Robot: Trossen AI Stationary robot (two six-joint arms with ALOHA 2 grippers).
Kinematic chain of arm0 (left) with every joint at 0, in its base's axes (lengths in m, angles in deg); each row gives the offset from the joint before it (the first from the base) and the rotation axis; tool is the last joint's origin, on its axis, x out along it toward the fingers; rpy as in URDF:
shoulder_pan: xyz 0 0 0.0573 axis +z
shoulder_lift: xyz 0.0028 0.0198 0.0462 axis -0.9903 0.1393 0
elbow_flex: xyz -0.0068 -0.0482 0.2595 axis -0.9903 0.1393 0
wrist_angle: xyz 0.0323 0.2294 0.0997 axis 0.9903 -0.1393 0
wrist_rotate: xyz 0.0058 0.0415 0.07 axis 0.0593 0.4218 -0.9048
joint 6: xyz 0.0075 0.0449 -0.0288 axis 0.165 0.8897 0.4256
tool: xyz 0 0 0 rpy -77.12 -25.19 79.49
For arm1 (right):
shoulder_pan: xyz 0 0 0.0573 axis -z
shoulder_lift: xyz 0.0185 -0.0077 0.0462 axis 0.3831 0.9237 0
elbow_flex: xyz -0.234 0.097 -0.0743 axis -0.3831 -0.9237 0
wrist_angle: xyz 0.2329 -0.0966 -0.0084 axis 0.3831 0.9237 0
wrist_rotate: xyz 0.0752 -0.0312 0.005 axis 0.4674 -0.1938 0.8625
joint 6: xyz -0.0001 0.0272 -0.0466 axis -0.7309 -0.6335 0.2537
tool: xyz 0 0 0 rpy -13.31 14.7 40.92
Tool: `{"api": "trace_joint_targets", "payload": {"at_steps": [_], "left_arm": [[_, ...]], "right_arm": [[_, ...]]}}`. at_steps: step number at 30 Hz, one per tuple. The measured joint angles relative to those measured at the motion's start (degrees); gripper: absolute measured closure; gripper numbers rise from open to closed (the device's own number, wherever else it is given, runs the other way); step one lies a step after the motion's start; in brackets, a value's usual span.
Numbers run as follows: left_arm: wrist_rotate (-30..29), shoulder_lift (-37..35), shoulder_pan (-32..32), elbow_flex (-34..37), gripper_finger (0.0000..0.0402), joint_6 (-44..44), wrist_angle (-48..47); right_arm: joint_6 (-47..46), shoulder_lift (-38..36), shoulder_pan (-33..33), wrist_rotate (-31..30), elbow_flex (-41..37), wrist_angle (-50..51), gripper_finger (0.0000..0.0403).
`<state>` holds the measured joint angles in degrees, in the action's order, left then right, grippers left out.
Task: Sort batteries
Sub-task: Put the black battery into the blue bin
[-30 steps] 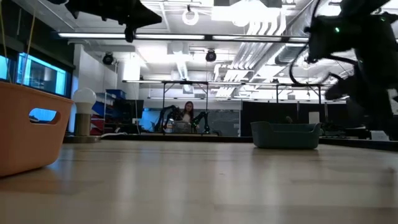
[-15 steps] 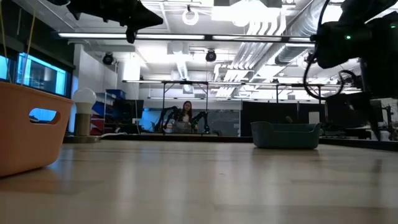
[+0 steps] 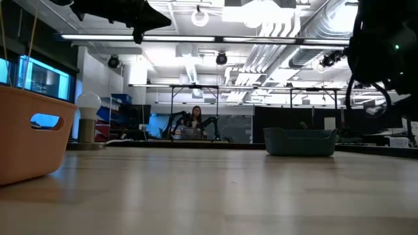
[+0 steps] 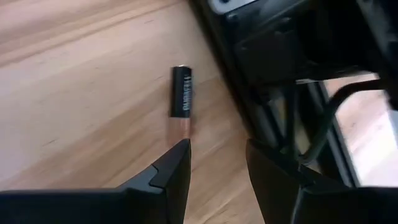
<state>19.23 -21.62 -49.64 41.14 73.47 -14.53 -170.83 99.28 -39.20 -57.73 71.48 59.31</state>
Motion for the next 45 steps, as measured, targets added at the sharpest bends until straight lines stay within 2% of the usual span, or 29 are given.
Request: {"api": "trace_joint_targets", "payload": {"at_steps": [8, 17, 20, 26, 34, 38, 43, 45], "left_arm": [[0.0, 0.0, 0.0, 0.0, 0.0401, 0.92, 0.04], [0.0, 0.0, 0.0, 0.0, 0.0401, 0.8, 0.06], [-0.01, 0.0, 0.0, 0.0, 0.0401, -0.37, 0.04], [0.0, 0.0, 0.01, 0.0, 0.0401, -0.74, 0.04], [-0.02, 0.0, 0.02, 0.0, 0.0401, -1.03, 0.04], [-0.32, 0.0, 0.0, 0.0, 0.0402, -1.04, 0.1], [-0.85, 0.0, 0.02, 0.0, 0.0402, -1.04, 0.4], [-0.84, 0.0, 0.02, 0.0, 0.0402, -1.22, 0.44]], "right_arm": [[0.06, 3.98, 1.29, -2.14, -0.27, 1.41, 0.0254], [2.44, 16.35, 2.79, 4.49, -0.27, -0.11, 0.0254], [1.61, 18.26, 2.74, 5.54, -0.28, 0.73, 0.0254], [2.13, 17.39, 2.72, -1.82, 0.33, -1.42, 0.0254], [1.12, 17.12, 2.39, -3.08, 6.14, -2.31, 0.0254], [3.51, 16.23, 4.3, -7.76, 9.88, -0.46, 0.0254], [8.52, 8.95, 12.21, -6.59, 2.13, -13.4, 0.0254], [8.71, 4.87, 14.86, -6.73, -0.75, -15.53, 0.0254]]}}
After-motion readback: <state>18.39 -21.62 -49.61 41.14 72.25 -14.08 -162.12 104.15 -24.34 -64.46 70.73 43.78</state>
